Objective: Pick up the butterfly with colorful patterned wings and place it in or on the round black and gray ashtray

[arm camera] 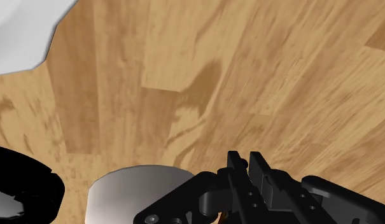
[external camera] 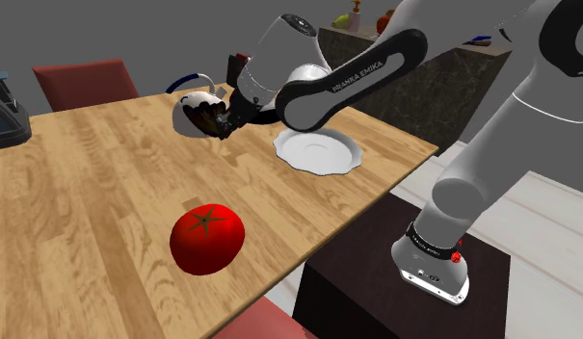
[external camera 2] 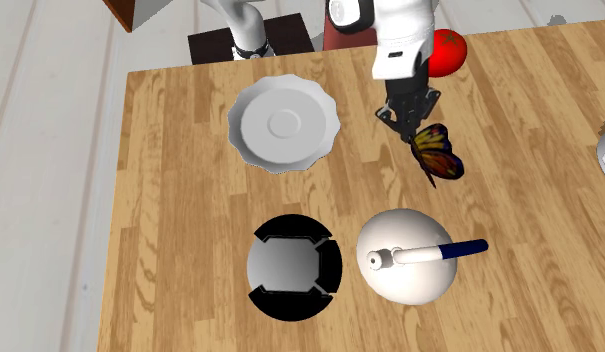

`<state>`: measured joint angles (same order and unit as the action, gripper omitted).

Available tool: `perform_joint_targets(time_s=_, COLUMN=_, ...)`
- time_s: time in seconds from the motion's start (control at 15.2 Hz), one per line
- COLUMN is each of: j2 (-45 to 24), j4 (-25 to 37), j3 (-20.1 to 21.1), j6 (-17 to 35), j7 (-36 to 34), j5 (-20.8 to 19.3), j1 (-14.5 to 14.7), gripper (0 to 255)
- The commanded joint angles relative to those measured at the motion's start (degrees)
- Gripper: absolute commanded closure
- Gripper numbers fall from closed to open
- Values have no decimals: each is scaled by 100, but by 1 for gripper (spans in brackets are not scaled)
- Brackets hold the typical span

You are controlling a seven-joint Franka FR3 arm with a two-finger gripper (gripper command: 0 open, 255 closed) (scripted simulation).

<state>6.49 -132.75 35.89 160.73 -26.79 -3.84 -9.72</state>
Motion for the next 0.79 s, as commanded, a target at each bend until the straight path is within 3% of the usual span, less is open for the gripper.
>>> perform_joint_targets(time_s=0.0, j2=111, j4=51, j3=-54, j6=-144, j7=147, j5=183, j1=54, gripper=255)
perform_joint_targets(time_s=0.46, j2=380, j4=347, j3=-198, j6=-672, j7=429, j5=530, j1=174, gripper=255)
perform_joint_targets(time_s=0.73, j2=347, j4=259, j3=-703, j6=-581, j7=1323, j5=1000, j1=173, gripper=255)
